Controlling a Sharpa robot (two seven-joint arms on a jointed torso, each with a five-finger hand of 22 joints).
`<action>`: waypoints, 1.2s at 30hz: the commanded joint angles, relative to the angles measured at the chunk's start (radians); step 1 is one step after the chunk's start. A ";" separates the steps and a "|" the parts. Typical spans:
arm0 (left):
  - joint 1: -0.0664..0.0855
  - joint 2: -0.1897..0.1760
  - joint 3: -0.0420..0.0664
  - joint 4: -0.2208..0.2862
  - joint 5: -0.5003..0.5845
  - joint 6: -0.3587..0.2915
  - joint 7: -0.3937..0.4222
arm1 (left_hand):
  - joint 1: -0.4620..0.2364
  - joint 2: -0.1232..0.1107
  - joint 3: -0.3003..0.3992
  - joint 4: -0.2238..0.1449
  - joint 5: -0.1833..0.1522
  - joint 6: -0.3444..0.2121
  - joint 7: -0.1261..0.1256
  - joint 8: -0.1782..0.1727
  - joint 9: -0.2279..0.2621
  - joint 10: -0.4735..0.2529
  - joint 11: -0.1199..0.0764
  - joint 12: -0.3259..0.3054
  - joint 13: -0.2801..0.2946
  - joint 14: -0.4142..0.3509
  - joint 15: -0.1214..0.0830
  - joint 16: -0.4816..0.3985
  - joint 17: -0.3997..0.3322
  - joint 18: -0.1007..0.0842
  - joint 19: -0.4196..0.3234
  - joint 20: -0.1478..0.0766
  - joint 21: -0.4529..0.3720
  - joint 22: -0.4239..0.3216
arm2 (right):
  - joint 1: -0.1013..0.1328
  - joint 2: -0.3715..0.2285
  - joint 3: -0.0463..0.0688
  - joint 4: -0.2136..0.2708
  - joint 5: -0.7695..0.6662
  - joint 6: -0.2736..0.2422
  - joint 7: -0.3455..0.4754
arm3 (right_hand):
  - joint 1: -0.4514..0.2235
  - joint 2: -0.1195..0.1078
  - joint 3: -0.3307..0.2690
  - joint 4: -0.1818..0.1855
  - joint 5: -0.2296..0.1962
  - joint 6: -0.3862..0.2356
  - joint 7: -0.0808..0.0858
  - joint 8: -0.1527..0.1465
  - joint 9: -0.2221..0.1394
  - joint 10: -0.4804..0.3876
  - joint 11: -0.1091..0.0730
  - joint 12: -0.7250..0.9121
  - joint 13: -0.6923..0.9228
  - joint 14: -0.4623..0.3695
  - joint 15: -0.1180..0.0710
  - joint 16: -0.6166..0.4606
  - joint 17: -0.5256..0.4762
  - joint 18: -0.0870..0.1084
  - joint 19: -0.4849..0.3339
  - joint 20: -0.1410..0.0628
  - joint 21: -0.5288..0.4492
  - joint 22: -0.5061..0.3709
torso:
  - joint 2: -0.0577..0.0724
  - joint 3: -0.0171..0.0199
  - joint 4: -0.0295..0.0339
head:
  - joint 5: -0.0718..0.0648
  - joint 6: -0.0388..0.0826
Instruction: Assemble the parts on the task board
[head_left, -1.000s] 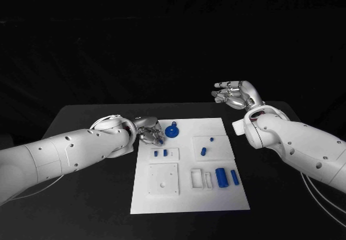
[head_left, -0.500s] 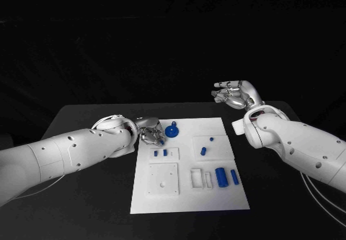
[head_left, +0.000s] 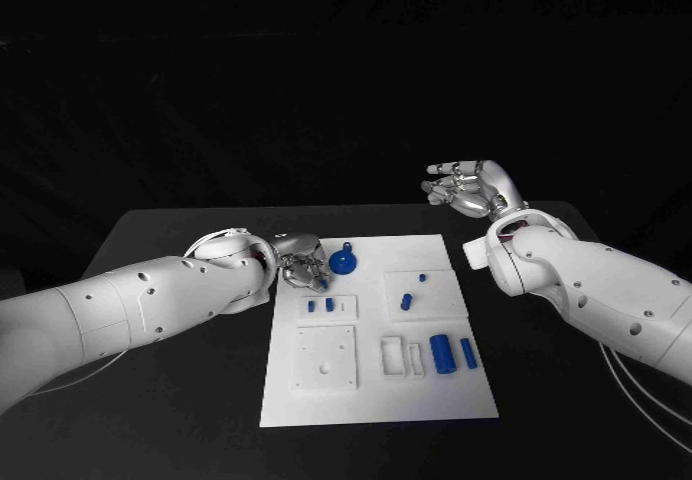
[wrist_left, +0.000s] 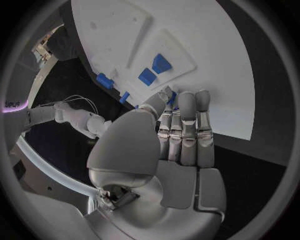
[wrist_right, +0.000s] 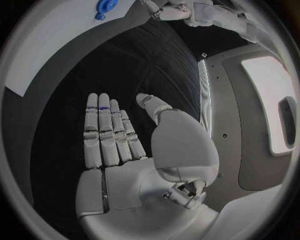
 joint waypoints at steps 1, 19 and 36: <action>-0.005 0.006 -0.004 0.007 -0.081 0.022 -0.006 | 0.007 0.005 0.003 -0.003 -0.004 0.001 0.009 0.002 0.001 -0.005 -0.002 0.001 -0.001 -0.003 0.003 0.001 -0.001 0.010 -0.008 0.003 0.007 0.021 | -0.001 0.001 0.001 0.001 0.000 0.016 0.011 | -0.006 0.002 0.000 -0.004 0.007 0.001 0.001 0.000 0.000 -0.005 0.000 -0.005 0.000 0.001 0.003 -0.004 -0.002 0.005 -0.001 0.005 -0.002 -0.001 | 0.001 0.0001 0.0006 | 0.000 0.000; -0.006 -0.003 -0.004 0.022 -0.142 -0.047 0.033 | 0.007 -0.016 0.010 -0.004 -0.037 -0.117 0.007 0.000 -0.008 -0.065 0.015 0.000 -0.002 -0.002 0.013 -0.007 -0.005 0.014 -0.004 0.009 0.005 0.018 | -0.004 0.001 0.001 -0.001 0.000 0.018 0.014 | -0.006 0.003 0.002 -0.007 0.008 0.001 0.002 0.000 0.000 -0.011 0.001 -0.009 -0.001 -0.005 0.005 -0.008 -0.002 0.004 -0.006 0.007 -0.005 -0.002 | -0.001 -0.0012 0.0003 | -0.002 0.001; -0.006 -0.017 -0.003 0.022 -0.124 -0.088 0.036 | -0.001 -0.080 0.065 0.026 -0.041 -0.176 -0.003 0.001 -0.008 -0.147 0.044 0.000 -0.002 0.000 0.031 -0.033 -0.028 0.035 0.011 0.030 -0.028 0.018 | -0.006 0.001 0.001 -0.001 -0.001 0.023 0.010 | -0.007 0.003 0.000 -0.012 0.009 -0.001 0.003 0.000 0.000 -0.021 0.007 -0.018 -0.001 -0.017 0.011 -0.011 -0.003 0.006 -0.016 0.013 -0.011 -0.003 | 0.000 -0.0009 0.0008 | -0.002 0.002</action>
